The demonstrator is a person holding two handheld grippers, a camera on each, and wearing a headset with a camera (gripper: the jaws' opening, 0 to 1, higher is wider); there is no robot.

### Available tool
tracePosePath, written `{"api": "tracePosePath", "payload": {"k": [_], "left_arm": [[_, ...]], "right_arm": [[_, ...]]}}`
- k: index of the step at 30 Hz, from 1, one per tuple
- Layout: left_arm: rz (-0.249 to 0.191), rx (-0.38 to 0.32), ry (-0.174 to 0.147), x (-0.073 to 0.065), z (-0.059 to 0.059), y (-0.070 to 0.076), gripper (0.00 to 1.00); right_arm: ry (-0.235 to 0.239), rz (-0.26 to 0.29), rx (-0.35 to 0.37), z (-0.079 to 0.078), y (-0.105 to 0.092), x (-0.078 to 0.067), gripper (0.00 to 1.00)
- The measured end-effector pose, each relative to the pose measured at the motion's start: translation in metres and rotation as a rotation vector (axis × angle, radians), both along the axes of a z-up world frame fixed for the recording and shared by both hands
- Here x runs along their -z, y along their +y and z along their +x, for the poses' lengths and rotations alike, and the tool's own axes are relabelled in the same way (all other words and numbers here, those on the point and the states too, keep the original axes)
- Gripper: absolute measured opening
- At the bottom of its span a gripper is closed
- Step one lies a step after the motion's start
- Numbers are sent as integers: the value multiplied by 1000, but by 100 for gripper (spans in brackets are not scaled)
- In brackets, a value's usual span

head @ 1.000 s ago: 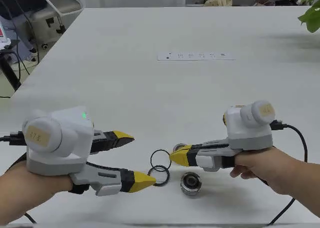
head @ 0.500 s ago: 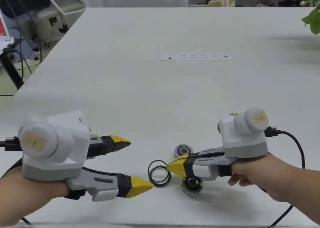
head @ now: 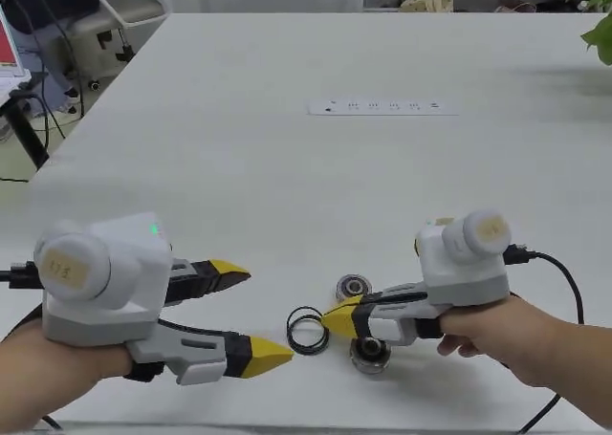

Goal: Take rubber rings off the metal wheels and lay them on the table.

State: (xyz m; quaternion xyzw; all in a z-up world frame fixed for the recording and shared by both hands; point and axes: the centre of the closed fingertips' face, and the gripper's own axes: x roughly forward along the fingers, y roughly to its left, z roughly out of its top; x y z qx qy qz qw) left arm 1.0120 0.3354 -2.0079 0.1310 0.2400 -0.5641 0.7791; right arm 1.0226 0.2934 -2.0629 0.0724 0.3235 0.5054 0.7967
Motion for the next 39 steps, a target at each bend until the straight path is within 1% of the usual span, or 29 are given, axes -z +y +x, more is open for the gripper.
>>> {"api": "tracePosePath", "payload": {"k": [6,10,16,20,26,30,37,39], "left_arm": [[7,3,8,4,-1,0,60],[13,4,13,6,-2,0,59],[15,3,16,7,-1,1,59],[14,4,15,6,-2,1,59],[14,9,13,3,-2,0,59],[8,11,9,0,-2,-1,59],[-9,9,4,-8,-1,-3,59],[-12,9,3,-10,-1,-3,60]], "right_arm": [[-25,-46,-36,-4,1,6,3],[-30,-59,-42,-4,0,7,8],[-43,-70,-51,-5,-2,6,11],[-46,-64,-46,-3,-3,3,13],[-61,-56,-38,-2,-6,-7,16],[-75,-47,-28,1,-9,-16,19],[-111,-19,16,9,-19,-38,25],[-128,-22,21,9,-22,-42,27]]}}
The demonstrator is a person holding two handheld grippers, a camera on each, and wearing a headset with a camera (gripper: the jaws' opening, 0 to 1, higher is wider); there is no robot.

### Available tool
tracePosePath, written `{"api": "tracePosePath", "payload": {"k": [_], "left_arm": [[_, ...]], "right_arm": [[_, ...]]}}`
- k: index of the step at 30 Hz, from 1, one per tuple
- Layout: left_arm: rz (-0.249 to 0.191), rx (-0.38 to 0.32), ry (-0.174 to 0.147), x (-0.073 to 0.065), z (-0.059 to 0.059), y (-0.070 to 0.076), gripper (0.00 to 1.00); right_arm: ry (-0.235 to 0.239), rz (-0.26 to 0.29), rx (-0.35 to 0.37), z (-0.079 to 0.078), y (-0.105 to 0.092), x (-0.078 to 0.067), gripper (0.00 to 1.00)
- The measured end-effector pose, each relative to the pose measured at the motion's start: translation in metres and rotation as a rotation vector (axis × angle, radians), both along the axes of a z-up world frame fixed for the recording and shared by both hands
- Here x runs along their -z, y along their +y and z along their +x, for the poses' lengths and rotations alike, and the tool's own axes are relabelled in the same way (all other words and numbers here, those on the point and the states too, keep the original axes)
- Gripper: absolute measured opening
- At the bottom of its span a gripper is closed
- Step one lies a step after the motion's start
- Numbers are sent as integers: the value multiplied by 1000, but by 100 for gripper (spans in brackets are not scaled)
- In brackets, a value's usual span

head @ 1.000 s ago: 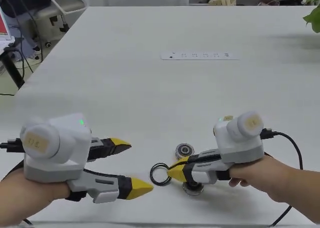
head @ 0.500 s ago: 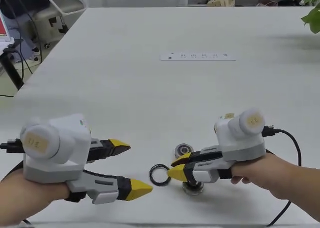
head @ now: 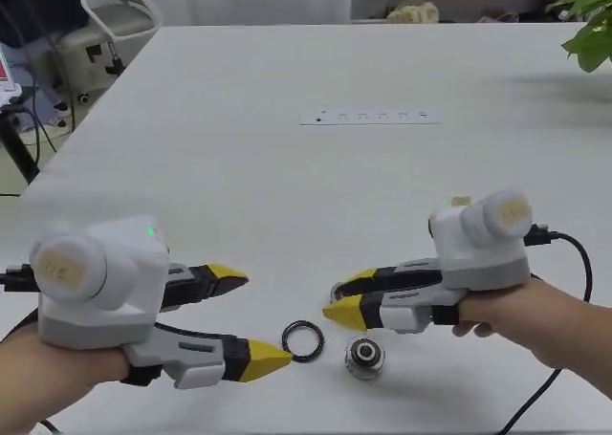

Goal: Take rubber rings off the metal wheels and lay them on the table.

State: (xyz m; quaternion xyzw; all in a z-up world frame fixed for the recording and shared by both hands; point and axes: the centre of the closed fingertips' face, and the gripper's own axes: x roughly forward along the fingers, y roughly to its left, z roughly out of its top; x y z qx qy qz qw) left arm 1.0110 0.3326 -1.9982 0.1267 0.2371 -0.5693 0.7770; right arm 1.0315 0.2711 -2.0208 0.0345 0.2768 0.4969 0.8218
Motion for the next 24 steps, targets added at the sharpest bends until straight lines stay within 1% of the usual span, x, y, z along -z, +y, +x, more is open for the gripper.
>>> {"api": "tracePosePath", "payload": {"k": [5,11,15,17,20,24], "left_arm": [[-2,1,-6,-3,1,0,60],[-15,1,-14,-9,1,-2,60],[-26,-6,-20,-14,2,-1,61],[-31,-10,-25,-16,2,-1,62],[-34,-13,-31,-18,2,0,62],[-38,-17,-32,-20,0,0,63]], "right_arm": [[-39,-6,12,-2,-9,-13,31],[-84,-32,4,-10,-20,-21,36],[-94,-33,13,-17,-27,-27,40],[-106,-39,18,-21,-31,-30,42],[-118,-51,28,-24,-42,-31,45],[-123,-61,45,-32,-52,-33,50]]}}
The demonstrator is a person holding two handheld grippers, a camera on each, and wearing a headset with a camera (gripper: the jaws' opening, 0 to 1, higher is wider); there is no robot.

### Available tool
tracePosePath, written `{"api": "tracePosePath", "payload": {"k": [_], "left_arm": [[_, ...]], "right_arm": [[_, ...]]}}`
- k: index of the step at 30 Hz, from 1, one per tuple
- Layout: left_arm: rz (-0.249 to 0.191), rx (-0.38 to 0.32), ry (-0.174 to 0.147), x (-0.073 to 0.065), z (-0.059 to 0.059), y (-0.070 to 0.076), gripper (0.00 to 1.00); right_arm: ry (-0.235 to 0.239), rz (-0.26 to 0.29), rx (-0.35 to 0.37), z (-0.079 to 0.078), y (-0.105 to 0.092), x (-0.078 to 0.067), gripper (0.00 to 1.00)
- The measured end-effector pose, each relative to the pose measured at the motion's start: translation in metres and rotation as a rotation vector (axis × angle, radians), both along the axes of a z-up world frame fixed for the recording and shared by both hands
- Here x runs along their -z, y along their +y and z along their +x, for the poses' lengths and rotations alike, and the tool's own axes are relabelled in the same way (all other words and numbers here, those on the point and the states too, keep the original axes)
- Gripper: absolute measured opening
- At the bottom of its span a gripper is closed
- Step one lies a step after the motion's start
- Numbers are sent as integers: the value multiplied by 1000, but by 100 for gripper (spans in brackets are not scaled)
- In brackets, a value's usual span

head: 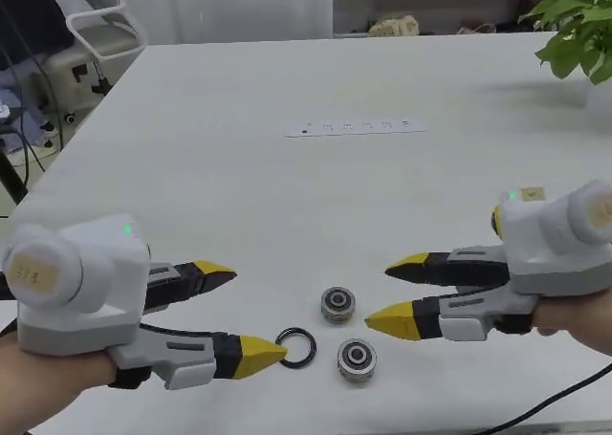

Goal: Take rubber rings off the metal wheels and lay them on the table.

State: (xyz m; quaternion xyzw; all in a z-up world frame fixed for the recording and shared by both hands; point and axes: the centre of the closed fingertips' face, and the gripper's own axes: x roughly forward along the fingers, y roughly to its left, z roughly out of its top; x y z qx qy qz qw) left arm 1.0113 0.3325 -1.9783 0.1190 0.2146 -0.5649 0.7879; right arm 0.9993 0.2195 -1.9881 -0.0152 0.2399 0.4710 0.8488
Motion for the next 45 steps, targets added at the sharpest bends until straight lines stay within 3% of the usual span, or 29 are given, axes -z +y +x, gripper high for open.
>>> {"api": "tracePosePath", "payload": {"k": [9,16,29,36,41,45], "left_arm": [[-2,-6,-1,0,-4,2,66],[3,-6,0,2,-8,2,69],[11,-5,-4,4,-13,5,73],[19,-6,-6,5,-17,8,73],[28,0,-12,5,-18,10,73],[30,1,-14,4,-17,10,73]], "right_arm": [[-35,-42,57,-17,-27,-3,57],[-44,-43,89,-28,-36,-6,61],[-51,-135,51,-46,-40,6,72],[-55,-211,1,-55,-39,21,76],[-56,-229,-6,-58,-40,24,77],[-60,-213,12,-55,-42,20,78]]}}
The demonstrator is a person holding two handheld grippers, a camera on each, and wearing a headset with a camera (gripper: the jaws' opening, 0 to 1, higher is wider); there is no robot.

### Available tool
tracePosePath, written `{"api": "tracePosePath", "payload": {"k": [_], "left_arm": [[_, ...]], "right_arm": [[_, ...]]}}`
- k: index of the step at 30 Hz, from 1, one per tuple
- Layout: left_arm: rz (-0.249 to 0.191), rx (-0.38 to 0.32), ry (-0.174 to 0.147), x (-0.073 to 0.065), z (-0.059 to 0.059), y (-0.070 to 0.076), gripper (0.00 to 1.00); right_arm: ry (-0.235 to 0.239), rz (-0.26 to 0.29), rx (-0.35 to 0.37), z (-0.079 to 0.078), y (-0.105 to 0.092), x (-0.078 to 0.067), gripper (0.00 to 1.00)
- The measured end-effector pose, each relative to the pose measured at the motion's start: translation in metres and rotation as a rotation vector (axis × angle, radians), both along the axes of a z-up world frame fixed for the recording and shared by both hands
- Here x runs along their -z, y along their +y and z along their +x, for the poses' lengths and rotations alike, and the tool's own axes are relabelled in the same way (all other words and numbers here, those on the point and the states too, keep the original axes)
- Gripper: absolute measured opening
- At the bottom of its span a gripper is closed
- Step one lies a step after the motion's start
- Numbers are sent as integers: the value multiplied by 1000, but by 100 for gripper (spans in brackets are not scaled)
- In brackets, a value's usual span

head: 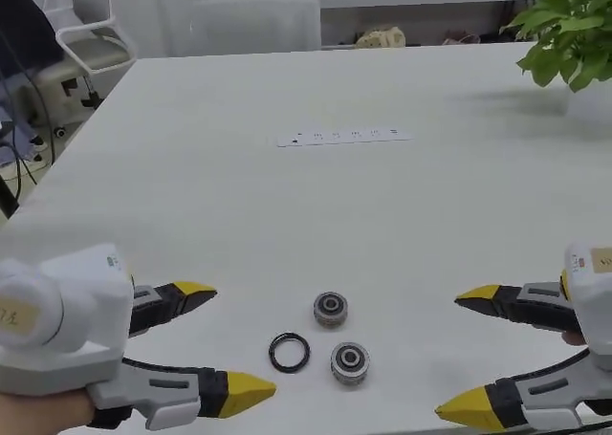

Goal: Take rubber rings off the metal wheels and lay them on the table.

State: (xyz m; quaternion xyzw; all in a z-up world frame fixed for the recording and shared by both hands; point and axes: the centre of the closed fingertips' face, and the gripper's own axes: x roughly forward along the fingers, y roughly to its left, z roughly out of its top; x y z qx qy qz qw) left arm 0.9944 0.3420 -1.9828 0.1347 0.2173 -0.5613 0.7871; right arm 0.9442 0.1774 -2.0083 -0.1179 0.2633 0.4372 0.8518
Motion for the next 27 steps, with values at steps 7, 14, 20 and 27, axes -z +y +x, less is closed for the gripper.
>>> {"api": "tracePosePath", "payload": {"k": [7,14,20,27], "left_arm": [[15,13,-5,2,-4,-1,73],[16,10,-8,2,-4,0,74],[22,8,-11,4,-6,1,74],[35,9,-29,5,-6,2,73]], "right_arm": [[0,9,7,0,0,0,78],[-4,32,27,2,-1,-2,78],[-10,40,34,3,0,-3,78],[-13,45,44,3,0,-3,78]]}}
